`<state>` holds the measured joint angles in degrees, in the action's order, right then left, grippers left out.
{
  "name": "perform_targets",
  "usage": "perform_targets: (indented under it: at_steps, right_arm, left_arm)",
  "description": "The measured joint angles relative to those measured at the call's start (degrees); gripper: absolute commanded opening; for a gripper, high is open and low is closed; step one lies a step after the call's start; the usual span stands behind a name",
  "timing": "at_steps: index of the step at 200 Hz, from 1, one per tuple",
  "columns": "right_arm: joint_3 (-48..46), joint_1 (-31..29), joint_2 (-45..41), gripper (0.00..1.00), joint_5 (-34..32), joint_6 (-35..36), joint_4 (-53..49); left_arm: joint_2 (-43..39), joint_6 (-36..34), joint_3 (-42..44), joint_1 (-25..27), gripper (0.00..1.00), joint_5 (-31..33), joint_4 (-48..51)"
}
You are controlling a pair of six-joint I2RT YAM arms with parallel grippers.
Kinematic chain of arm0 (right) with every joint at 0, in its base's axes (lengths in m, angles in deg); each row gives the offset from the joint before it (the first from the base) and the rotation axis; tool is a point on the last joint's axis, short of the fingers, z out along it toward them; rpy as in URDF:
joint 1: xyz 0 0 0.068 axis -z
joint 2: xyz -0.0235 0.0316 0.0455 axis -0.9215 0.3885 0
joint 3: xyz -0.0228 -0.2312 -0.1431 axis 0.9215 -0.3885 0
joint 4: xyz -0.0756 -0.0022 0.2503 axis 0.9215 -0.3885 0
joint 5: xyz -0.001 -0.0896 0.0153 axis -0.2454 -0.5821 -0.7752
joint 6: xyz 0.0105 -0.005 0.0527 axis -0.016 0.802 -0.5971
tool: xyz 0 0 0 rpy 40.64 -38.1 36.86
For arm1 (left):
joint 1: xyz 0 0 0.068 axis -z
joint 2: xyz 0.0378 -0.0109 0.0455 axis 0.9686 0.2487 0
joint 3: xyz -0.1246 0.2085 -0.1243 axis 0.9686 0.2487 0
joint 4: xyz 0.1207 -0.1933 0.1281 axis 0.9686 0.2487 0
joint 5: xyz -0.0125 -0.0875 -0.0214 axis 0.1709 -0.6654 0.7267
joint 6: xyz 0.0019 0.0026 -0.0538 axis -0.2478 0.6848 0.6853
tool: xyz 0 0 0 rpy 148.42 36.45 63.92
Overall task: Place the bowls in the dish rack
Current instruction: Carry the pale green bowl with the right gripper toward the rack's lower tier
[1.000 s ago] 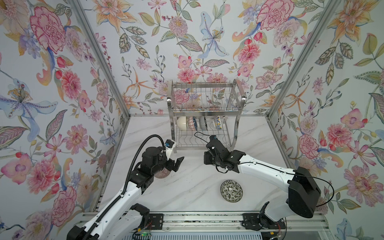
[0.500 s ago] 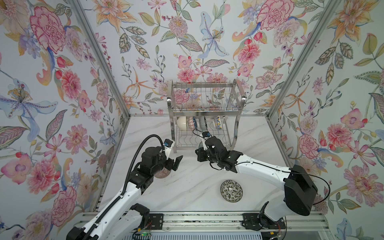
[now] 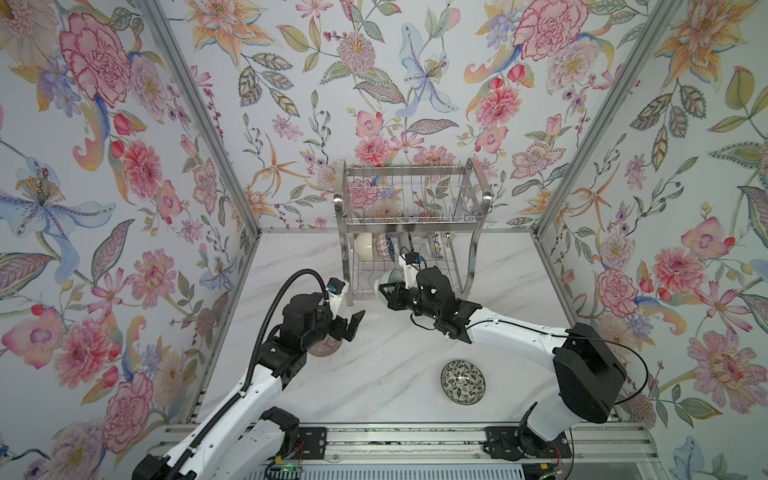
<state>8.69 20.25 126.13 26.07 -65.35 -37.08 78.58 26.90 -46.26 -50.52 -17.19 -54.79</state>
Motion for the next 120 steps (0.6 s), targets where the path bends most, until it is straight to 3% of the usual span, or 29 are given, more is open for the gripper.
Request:
perform_targets:
  at_steps: [120]
  right_arm:
    - [0.44,5.44,12.39,0.0,11.52,-15.21,20.13]
  left_arm:
    - [0.0,-0.04,0.0,0.02,0.99,-1.86,0.0]
